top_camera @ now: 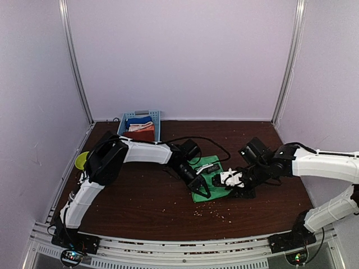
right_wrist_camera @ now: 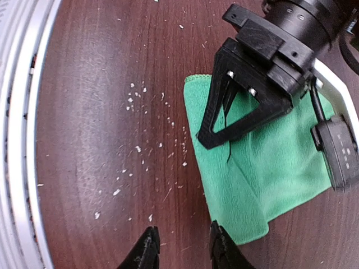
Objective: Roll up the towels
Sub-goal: Roll the towel at the center of the board.
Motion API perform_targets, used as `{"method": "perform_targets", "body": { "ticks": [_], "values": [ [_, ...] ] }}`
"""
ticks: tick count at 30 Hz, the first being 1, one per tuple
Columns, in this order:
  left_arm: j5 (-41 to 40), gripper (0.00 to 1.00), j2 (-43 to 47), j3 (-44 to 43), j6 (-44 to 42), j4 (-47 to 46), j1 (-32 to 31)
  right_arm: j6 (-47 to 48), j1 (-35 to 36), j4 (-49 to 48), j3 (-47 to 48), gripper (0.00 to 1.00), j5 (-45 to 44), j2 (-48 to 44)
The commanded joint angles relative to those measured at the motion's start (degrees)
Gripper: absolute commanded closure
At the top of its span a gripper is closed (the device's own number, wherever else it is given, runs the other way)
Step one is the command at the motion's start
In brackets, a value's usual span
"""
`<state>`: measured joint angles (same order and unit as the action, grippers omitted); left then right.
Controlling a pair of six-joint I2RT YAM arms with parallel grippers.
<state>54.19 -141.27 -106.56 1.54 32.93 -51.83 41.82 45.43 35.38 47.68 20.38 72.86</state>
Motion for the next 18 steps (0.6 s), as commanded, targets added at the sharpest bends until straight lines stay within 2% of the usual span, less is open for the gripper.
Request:
{"method": "perform_targets", "body": {
  "ticks": [1,3,8,18],
  "values": [
    [-2.62,0.92,-2.71,1.11,0.49,3.37,0.33,2.76,4.75,-12.51,0.32,0.61,-13.44,5.46],
    [-2.98,0.92,-2.32,1.47,0.46,3.37,0.33,3.51,5.86,-16.12,-0.01,0.57,-16.49,7.87],
    [-3.63,0.91,-2.07,1.73,0.21,3.37,0.31,5.44,6.18,-19.89,-0.41,0.56,-20.38,13.4],
    [-4.25,0.91,-2.27,1.62,-0.48,3.37,0.25,6.47,6.21,-16.0,-0.65,0.58,-16.76,16.89]
  ]
}}
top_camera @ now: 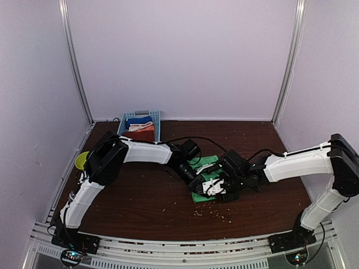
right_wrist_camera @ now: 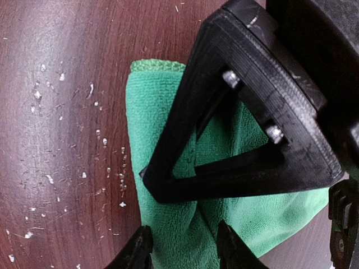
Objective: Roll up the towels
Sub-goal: Roll the towel at the center of the board.
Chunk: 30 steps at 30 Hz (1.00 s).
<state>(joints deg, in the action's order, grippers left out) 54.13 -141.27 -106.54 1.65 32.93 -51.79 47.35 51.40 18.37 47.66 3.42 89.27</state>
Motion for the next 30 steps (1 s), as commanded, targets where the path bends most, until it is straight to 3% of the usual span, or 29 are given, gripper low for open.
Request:
{"method": "perform_targets", "body": {
  "ticks": [1,11,23,27,30],
  "values": [
    [-4.14,0.91,-2.44,1.56,-0.55,3.37,0.28,0.8,0.2,1.6,-0.42,0.59,0.37,0.8],
    [-3.93,0.91,-2.24,1.71,-0.76,3.37,0.29,0.25,0.42,2.47,-0.66,0.6,2.58,-5.03],
    [-5.32,0.91,-1.69,1.3,-1.49,4.95,0.28,1.19,0.37,1.39,-1.19,0.63,1.73,1.86],
    [-6.46,0.89,-0.74,1.95,-1.84,5.04,0.29,0.83,0.22,4.15,0.15,0.87,3.72,3.87],
    [-10.06,0.75,3.37,5.22,-2.29,2.68,0.26,-0.26,-0.65,8.75,2.78,0.95,8.69,5.37]
  ]
}}
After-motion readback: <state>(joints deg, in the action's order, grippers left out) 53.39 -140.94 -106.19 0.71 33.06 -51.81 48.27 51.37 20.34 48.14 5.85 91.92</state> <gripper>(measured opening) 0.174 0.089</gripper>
